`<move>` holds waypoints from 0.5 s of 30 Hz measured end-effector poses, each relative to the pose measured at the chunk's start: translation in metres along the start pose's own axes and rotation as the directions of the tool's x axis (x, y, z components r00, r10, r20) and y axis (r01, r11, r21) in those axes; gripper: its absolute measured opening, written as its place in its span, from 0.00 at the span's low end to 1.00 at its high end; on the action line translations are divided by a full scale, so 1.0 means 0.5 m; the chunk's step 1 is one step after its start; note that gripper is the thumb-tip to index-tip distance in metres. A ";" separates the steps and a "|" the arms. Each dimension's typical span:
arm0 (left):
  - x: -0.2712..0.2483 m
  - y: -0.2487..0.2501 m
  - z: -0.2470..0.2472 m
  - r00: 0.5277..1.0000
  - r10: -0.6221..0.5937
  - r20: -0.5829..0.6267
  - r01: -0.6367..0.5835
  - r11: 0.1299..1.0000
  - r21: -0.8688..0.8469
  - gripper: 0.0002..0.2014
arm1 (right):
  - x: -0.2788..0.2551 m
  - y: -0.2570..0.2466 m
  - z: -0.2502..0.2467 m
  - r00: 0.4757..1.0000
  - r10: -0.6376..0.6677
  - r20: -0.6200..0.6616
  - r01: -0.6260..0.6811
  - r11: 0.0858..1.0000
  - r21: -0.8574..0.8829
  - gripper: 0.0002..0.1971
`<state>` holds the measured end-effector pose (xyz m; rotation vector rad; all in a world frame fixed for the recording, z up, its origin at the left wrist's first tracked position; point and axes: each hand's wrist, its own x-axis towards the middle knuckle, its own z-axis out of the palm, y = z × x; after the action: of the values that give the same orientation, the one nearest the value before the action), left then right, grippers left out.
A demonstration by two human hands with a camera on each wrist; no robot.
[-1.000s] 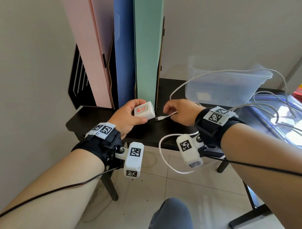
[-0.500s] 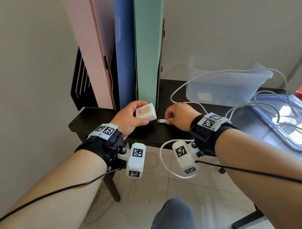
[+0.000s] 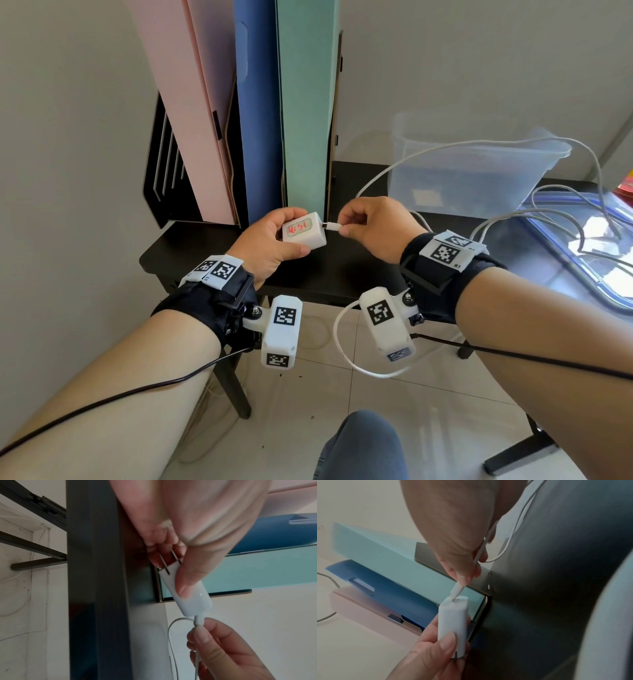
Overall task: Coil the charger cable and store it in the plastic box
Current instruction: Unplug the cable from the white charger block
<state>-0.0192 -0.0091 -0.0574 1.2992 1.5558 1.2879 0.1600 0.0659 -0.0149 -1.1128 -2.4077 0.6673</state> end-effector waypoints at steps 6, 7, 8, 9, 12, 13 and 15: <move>-0.005 0.008 0.002 1.000 -0.005 -0.006 0.005 1.000 -0.016 0.28 | -0.008 -0.002 -0.004 1.000 -0.030 0.002 0.030 0.999 -0.017 0.03; -0.006 0.009 0.001 1.000 -0.004 -0.007 0.004 1.000 -0.018 0.28 | -0.008 -0.003 -0.005 0.999 -0.032 0.002 0.032 0.999 -0.023 0.04; -0.008 0.011 0.001 1.000 -0.002 -0.006 0.002 1.000 -0.019 0.27 | -0.008 -0.004 -0.006 1.000 -0.030 0.005 0.030 0.999 -0.028 0.04; -0.008 0.011 0.001 1.000 -0.002 -0.006 0.002 1.000 -0.020 0.27 | -0.007 -0.005 -0.007 1.000 -0.027 0.012 0.027 0.999 -0.034 0.04; -0.009 0.012 0.001 1.000 -0.009 0.008 0.010 1.000 -0.003 0.27 | -0.008 -0.011 -0.012 0.999 -0.022 0.047 0.026 0.997 -0.078 0.05; -0.009 0.013 0.001 1.000 -0.013 0.019 0.013 1.000 0.009 0.27 | -0.009 -0.014 -0.013 0.998 -0.021 0.064 0.027 0.995 -0.099 0.05; -0.009 0.014 0.000 0.999 -0.018 0.038 0.017 0.999 0.027 0.28 | -0.009 -0.019 -0.014 0.996 -0.020 0.085 0.032 0.990 -0.135 0.05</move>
<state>-0.0164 -0.0133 -0.0510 1.3169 1.5595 1.2287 0.1608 0.0589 -0.0047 -1.1250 -2.5679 0.5583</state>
